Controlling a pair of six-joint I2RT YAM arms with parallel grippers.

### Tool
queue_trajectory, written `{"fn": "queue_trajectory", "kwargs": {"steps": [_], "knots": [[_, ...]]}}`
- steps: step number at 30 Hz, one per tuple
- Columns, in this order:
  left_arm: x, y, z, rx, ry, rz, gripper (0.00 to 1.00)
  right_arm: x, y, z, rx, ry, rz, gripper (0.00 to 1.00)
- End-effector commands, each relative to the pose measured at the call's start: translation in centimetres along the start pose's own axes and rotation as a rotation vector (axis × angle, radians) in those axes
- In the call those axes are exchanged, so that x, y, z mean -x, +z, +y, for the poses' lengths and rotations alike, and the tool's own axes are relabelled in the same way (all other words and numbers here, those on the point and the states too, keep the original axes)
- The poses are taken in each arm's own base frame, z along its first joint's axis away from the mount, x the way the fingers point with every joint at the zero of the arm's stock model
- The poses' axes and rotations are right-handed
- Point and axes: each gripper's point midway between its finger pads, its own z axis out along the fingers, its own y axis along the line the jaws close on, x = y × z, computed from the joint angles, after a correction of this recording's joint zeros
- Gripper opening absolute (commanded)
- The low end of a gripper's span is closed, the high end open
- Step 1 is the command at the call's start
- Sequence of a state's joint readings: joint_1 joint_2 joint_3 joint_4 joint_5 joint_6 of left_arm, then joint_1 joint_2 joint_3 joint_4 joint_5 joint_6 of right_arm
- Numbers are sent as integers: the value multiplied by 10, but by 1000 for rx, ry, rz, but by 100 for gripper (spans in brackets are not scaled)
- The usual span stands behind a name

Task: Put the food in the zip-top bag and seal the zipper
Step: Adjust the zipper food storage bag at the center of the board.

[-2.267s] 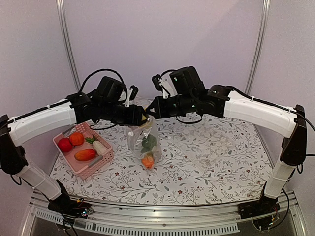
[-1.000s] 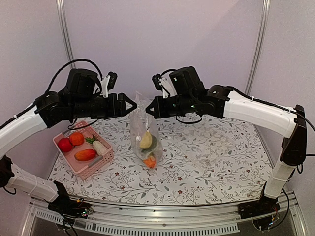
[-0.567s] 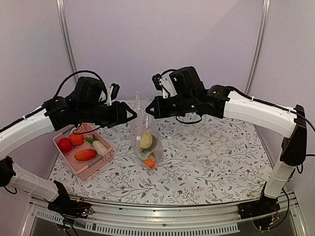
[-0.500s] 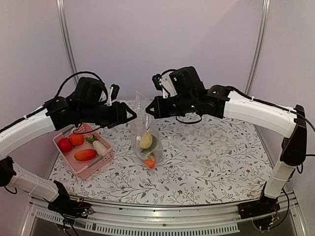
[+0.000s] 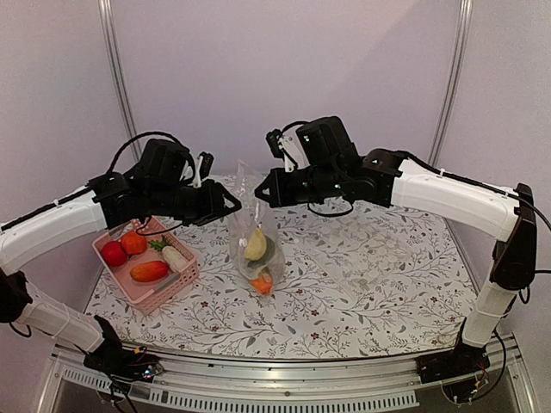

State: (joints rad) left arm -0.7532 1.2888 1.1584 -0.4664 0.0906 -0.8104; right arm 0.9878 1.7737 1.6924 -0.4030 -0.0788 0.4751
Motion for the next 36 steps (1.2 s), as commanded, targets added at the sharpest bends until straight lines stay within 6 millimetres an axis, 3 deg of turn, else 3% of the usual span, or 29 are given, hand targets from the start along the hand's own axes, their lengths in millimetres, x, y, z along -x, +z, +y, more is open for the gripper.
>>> {"fn": "queue_trajectory", "kwargs": {"steps": [1, 5, 11, 13, 19, 24, 36], "knots": [[-1, 11, 7, -1, -25, 12, 36, 1, -5, -3, -17, 1, -11, 0], [0, 14, 2, -30, -35, 8, 32, 0, -5, -3, -21, 0, -10, 0], [8, 10, -5, -53, -25, -10, 9, 2, -8, -12, -69, -3, -21, 0], [15, 7, -12, -67, -8, -12, 3, 6, -13, -26, -149, -15, -40, 0], [34, 0, -40, -125, 63, 15, 0, 15, -33, -64, -316, -31, -51, 0], [43, -2, -60, -182, 91, 34, 0, 21, -49, -75, -389, -60, -64, 0], [48, -3, -30, -98, 80, 28, 0, 31, -75, -69, -387, -74, -92, 0]]}}
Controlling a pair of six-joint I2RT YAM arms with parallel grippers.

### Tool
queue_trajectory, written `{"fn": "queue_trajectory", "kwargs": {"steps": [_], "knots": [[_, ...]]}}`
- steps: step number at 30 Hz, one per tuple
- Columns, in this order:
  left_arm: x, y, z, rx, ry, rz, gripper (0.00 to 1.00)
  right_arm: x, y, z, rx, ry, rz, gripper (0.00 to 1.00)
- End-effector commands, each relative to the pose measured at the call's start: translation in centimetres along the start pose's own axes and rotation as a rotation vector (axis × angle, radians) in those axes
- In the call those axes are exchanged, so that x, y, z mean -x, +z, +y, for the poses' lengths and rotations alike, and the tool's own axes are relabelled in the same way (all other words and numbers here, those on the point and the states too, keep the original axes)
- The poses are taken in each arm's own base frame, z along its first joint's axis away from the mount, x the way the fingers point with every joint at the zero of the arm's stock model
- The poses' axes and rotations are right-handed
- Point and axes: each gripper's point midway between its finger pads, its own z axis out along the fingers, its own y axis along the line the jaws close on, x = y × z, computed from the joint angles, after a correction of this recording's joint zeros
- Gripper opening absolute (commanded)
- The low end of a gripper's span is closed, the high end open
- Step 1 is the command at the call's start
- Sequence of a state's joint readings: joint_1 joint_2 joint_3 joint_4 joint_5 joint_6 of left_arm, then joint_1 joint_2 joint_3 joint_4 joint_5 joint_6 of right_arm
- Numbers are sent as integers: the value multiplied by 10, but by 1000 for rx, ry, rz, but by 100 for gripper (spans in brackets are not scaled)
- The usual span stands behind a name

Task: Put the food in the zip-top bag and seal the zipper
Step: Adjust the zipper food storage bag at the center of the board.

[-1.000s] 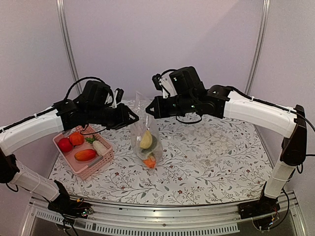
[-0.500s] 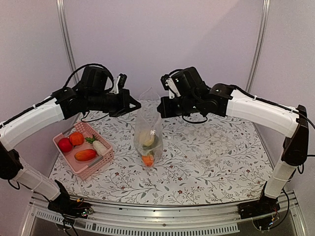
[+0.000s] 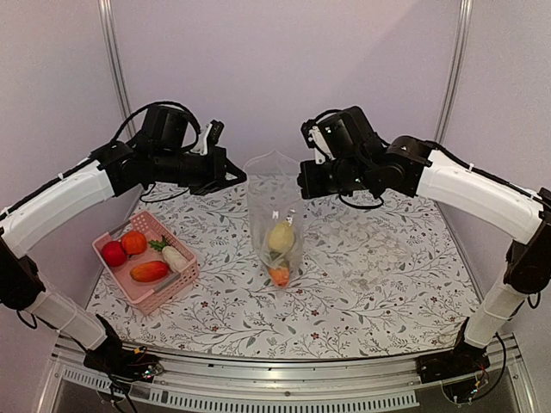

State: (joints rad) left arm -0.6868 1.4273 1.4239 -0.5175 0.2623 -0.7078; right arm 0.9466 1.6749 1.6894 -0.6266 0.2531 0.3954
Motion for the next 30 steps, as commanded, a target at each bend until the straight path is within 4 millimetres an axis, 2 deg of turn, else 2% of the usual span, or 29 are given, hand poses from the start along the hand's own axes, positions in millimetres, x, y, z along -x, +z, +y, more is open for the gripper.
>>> {"fn": "queue_trajectory", "kwargs": {"steps": [1, 8, 11, 16, 20, 23, 27, 30], "knots": [[-3, -5, 20, 45, -5, 12, 0, 16, -20, -3, 2, 4, -44, 0], [-11, -2, 35, 69, -23, 42, 0, 7, -7, 6, 41, 17, -10, 0], [-10, -3, 39, 82, -19, 36, 5, 7, -4, 11, 66, 29, -7, 0], [-5, -10, 38, 80, -4, 14, 27, 6, 0, 16, 88, 38, -1, 0], [2, -23, 27, 44, 53, -14, 56, 4, 3, 18, 96, 42, 5, 0], [1, -35, 20, 23, 117, -33, 70, 3, 5, 19, 99, 42, 8, 0], [0, -56, 40, 99, 132, -78, 80, 4, 7, 21, 107, 45, 8, 0], [-7, -67, 71, 184, 53, -110, 82, 3, 9, 23, 112, 47, 11, 0]]}}
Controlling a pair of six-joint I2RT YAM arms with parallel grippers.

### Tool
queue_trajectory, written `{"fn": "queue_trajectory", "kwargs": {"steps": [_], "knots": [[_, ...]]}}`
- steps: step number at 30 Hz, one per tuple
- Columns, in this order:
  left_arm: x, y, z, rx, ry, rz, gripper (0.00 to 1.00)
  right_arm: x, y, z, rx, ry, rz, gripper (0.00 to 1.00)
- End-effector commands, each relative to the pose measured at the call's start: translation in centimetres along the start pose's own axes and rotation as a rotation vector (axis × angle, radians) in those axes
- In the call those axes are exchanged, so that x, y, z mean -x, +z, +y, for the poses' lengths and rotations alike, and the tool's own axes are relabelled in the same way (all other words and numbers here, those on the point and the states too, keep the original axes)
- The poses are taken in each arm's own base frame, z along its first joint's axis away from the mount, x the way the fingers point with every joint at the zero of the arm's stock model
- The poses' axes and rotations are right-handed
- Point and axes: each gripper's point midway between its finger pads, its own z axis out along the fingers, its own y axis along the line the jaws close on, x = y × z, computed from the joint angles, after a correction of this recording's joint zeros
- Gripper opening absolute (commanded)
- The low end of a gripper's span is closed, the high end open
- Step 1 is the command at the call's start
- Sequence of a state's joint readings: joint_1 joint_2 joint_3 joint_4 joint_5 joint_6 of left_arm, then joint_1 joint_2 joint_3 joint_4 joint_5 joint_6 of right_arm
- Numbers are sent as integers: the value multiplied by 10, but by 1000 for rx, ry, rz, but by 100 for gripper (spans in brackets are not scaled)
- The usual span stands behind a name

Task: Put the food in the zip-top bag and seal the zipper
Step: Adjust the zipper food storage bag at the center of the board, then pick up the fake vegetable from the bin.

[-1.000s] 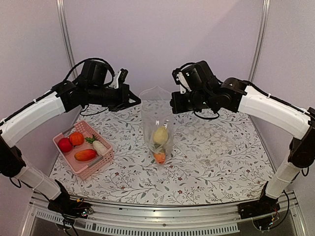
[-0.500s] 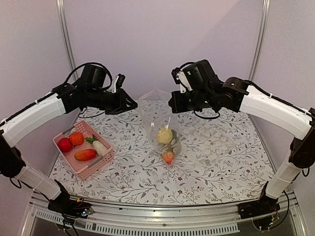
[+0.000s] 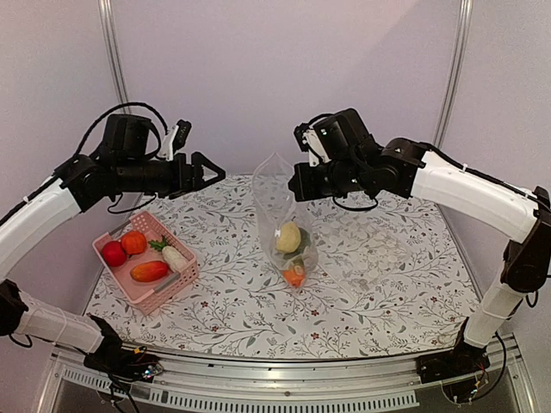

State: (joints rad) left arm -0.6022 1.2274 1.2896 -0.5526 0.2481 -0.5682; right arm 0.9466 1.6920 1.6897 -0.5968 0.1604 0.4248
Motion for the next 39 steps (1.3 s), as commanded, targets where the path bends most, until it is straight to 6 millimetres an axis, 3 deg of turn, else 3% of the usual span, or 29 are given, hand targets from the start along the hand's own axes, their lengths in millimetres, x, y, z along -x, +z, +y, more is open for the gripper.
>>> {"fn": "queue_trajectory", "kwargs": {"steps": [1, 9, 20, 28, 39], "knots": [[-17, -14, 55, 173, -79, -24, 83, 8, 3, 5, 24, 14, -16, 0], [-71, -35, 158, 480, -325, -19, 85, 8, 3, 6, 29, 14, -17, 0], [-118, -24, 233, 560, -514, 49, 66, 8, 2, 7, 32, 16, -19, 0], [-125, -8, 264, 536, -581, 102, 58, 7, 2, 6, 31, 12, -18, 0], [-130, 11, 290, 552, -602, 162, 53, 8, 2, 6, 29, 10, -21, 0]]}}
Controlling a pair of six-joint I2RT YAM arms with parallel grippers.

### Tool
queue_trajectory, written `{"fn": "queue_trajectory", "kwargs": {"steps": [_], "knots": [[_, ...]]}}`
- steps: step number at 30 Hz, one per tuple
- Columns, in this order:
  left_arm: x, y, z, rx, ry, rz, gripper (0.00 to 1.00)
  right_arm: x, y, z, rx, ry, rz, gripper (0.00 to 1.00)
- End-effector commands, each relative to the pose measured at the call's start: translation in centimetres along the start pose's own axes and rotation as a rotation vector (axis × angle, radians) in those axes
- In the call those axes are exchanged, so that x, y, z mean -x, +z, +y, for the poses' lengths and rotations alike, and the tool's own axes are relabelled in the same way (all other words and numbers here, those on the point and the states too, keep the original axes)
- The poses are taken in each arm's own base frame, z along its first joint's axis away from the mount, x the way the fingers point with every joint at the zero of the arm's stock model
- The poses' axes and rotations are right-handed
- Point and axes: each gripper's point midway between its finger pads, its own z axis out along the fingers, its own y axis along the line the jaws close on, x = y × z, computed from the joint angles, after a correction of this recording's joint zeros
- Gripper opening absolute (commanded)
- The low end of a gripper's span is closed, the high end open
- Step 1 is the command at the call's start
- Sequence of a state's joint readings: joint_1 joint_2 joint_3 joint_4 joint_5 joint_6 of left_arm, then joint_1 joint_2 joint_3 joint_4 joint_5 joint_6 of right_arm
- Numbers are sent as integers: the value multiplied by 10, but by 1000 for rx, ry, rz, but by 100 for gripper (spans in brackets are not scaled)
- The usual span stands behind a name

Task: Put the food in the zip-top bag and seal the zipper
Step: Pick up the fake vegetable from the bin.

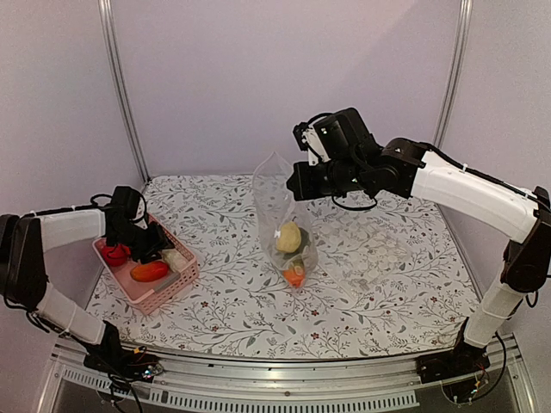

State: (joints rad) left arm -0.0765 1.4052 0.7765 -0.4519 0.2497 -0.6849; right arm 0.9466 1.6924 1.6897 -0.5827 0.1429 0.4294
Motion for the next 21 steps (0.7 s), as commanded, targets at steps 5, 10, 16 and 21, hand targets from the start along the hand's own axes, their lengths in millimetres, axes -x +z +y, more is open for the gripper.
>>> {"fn": "queue_trajectory", "kwargs": {"steps": [5, 10, 16, 21], "knots": [[15, 11, -1, -3, 16, -11, 52, 6, 3, 2, 6, 4, -15, 0], [12, 22, 11, 26, 13, 22, 52, 6, 3, 2, 7, 2, -15, 0], [9, 26, 15, 32, 0, 34, 52, 5, 4, 2, 6, 2, -13, 0], [7, 30, 18, 39, -1, 44, 53, 5, 5, 2, 6, 2, -12, 0]]}}
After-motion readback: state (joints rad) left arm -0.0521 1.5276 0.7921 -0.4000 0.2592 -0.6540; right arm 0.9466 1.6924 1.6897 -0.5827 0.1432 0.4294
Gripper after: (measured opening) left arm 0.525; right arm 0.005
